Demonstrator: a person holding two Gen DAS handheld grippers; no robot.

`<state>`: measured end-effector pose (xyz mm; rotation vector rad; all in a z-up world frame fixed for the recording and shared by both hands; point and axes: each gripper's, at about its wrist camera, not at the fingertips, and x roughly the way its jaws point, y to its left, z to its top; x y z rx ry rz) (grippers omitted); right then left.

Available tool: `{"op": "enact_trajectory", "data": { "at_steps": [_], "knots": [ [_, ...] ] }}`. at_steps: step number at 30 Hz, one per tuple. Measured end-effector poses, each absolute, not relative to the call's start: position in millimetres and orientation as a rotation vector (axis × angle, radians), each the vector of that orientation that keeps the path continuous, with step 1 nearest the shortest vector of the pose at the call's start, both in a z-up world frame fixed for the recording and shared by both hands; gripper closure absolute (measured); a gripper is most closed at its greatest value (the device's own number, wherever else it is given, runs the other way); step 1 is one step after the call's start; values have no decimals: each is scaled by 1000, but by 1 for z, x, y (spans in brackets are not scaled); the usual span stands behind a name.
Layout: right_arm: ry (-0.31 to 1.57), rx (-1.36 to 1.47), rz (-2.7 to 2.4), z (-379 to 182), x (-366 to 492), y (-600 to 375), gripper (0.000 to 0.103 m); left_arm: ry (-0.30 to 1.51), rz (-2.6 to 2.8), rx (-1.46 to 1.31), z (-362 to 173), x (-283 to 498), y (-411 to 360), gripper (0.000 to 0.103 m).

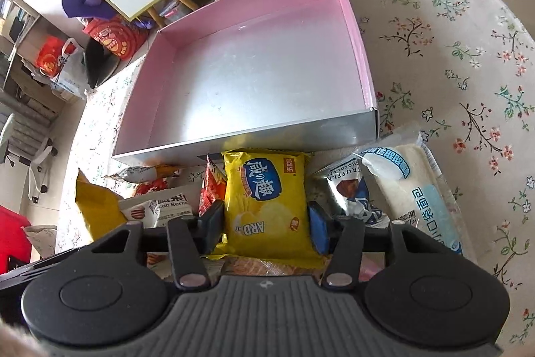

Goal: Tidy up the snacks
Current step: 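Close the left gripper on the yellow cake packet while the right gripper closes on the chip bag, then carry both packets into the pink box and open both grippers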

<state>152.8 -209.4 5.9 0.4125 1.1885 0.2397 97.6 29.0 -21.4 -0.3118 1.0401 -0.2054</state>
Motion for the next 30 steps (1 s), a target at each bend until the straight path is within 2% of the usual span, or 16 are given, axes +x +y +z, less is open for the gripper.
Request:
{"op": "enact_trajectory", "data": {
  "at_steps": [13, 30],
  "knots": [
    [1141, 402, 256, 24, 143, -207, 57, 994, -220, -323, -8, 88, 37, 68],
    [1010, 484, 202, 53, 155, -215, 57, 863, -256, -325, 47, 102, 28, 68]
  ]
}}
